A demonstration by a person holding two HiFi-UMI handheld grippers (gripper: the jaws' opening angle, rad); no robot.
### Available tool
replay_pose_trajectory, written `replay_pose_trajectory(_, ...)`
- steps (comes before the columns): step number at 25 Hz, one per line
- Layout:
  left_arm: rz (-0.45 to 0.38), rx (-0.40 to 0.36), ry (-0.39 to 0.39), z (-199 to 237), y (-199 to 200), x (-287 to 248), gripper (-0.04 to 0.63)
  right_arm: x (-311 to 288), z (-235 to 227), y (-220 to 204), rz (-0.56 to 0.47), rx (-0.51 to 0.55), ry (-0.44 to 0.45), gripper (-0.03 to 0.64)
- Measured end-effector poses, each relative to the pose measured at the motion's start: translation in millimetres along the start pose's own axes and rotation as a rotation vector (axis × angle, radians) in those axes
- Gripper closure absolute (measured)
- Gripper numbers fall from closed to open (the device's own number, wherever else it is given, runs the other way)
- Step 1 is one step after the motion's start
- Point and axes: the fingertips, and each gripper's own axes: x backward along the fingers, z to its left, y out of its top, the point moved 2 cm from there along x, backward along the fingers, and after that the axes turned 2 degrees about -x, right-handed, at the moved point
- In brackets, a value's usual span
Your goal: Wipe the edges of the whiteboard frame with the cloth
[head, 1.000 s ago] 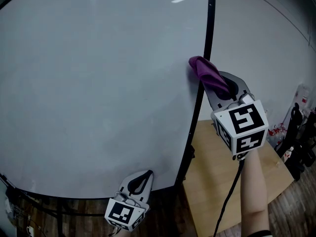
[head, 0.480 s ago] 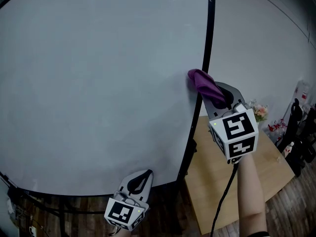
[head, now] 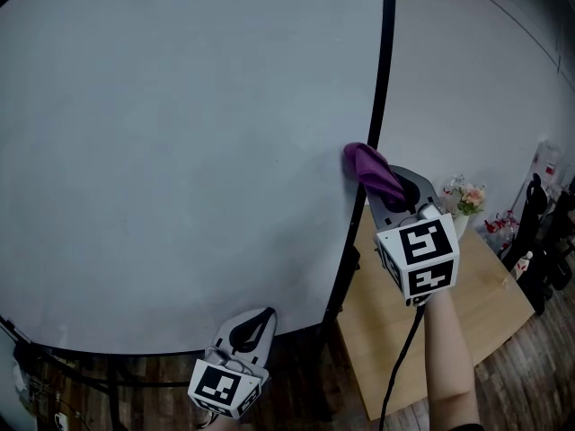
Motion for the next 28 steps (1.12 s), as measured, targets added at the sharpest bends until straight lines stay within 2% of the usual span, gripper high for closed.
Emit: replay_pose_trajectory(28, 0.021, 0.014, -0.04, 16.3, -11.9, 34.1, 0.577, 11.3, 58.2, -91.1, 0.2, -0.102, -0.029, 0.523)
